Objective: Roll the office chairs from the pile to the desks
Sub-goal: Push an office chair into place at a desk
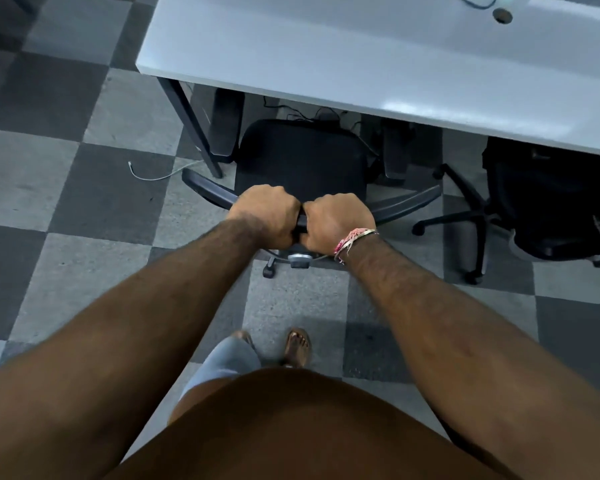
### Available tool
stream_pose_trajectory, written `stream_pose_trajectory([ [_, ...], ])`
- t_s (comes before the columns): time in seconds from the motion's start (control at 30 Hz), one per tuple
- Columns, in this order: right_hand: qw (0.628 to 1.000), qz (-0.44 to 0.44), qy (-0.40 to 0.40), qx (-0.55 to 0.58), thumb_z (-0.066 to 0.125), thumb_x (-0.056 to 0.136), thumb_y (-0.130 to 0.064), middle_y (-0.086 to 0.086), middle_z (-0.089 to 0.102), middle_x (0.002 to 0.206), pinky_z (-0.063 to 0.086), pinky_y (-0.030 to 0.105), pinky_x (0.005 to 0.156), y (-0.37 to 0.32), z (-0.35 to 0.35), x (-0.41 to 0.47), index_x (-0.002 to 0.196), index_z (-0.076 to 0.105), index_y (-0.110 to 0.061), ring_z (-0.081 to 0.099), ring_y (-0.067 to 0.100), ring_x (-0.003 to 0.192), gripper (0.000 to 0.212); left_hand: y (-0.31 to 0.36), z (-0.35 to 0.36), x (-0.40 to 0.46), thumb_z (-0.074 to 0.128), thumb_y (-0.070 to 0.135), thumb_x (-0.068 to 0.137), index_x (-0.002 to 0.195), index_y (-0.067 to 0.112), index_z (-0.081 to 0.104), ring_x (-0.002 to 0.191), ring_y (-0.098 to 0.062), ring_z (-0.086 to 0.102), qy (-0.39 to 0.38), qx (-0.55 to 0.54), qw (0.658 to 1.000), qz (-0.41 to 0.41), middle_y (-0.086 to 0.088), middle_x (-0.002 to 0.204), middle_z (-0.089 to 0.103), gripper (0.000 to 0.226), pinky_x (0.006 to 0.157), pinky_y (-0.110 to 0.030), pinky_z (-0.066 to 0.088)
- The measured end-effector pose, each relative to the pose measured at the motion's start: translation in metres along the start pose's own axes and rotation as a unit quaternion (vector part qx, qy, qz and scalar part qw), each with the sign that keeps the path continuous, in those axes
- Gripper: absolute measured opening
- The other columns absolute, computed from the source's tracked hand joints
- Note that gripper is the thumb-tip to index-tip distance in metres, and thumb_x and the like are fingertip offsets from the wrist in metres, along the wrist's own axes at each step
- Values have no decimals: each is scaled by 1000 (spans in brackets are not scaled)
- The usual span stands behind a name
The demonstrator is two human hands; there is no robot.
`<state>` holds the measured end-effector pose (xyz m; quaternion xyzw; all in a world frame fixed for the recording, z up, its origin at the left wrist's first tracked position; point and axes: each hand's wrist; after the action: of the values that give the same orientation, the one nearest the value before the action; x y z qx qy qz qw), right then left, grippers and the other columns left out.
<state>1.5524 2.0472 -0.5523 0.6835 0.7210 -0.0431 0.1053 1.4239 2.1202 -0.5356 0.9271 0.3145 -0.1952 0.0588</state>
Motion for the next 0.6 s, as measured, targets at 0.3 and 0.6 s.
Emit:
stream_pose_trajectory([
  [0.3,1000,26,1,-12,54,80,-55,-3,66,81,37,32,57,49,-12,88,87,61,-26,63,24,71,31,-52,-36,86,59,47,82,79,27,61,59,-19,56,12,18,999,48,4,68,58,20,62,-38,57],
  [0.6,996,86,-1,26,58,77,-58,-4,67,87,39,32,58,69,-28,186,92,61,-26,65,24,78,36,-128,-66,163,58,48,80,78,26,62,62,-21,61,20,10,996,87,5,70,61,22,63,-38,58],
])
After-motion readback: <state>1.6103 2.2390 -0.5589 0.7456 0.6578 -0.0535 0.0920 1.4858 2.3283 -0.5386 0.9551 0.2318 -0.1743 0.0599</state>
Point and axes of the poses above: each hand's wrist, its own x-axis towards the middle knuckle, its own z-axis out of the palm, y = z × x
